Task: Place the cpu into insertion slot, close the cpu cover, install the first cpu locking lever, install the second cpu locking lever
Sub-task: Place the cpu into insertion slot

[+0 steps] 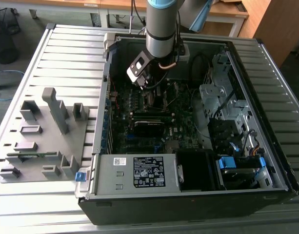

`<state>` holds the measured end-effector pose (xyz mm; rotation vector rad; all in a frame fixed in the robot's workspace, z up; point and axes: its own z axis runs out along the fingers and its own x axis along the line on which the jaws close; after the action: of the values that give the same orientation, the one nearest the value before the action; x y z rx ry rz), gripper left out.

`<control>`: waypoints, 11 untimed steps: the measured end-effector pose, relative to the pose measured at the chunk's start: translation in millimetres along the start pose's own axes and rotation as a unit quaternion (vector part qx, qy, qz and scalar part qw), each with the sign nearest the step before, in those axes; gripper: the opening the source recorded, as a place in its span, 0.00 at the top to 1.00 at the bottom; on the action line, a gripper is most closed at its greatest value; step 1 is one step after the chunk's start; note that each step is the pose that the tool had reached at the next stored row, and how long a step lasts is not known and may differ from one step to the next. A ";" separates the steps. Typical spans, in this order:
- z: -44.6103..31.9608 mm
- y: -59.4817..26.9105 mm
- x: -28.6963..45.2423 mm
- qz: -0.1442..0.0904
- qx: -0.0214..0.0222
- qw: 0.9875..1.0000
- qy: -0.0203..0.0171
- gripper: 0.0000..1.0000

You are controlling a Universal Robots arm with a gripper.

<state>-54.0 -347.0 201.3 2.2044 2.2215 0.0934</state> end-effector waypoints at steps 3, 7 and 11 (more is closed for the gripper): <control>0.1 -0.5 0.1 0.000 -0.001 1.000 0.000 0.46; 0.8 -0.7 -0.1 0.000 -0.002 1.000 0.000 0.46; 1.7 -0.8 0.7 0.000 -0.002 1.000 0.000 0.46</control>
<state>-54.8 -346.2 199.6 2.2020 2.2190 0.0983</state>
